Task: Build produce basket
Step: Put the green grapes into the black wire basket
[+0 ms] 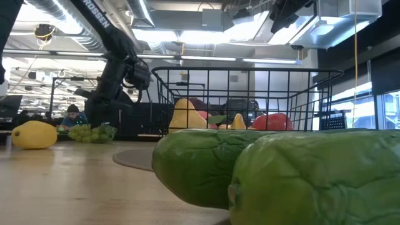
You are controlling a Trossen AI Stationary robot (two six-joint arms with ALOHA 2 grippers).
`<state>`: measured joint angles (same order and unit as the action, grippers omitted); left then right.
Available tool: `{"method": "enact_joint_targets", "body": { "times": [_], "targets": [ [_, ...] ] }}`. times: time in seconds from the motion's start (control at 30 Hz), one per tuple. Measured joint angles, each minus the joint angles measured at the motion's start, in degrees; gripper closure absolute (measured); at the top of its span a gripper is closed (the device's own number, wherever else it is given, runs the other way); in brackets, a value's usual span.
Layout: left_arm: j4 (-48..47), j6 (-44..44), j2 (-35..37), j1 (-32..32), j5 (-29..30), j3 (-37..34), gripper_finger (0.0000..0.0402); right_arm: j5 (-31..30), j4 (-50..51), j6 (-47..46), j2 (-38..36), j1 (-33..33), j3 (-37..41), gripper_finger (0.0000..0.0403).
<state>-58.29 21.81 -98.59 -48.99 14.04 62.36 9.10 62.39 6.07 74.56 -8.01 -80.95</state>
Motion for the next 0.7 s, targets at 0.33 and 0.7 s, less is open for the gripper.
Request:
{"method": "enact_joint_targets", "body": {
  "times": [0.33, 0.7],
  "targets": [
    [-0.14, -0.97, 6.34, 4.65, 0.38, 0.33, 0.0400, 0.00, 0.02, -0.01, 0.00, -0.02, 0.00, 0.0204],
    [0.33, 1.75, 21.84, 10.68, 0.13, 0.38, 0.0401, 0.00, 0.02, -0.02, -0.27, -0.02, 0.02, 0.0204]
  ]
}}
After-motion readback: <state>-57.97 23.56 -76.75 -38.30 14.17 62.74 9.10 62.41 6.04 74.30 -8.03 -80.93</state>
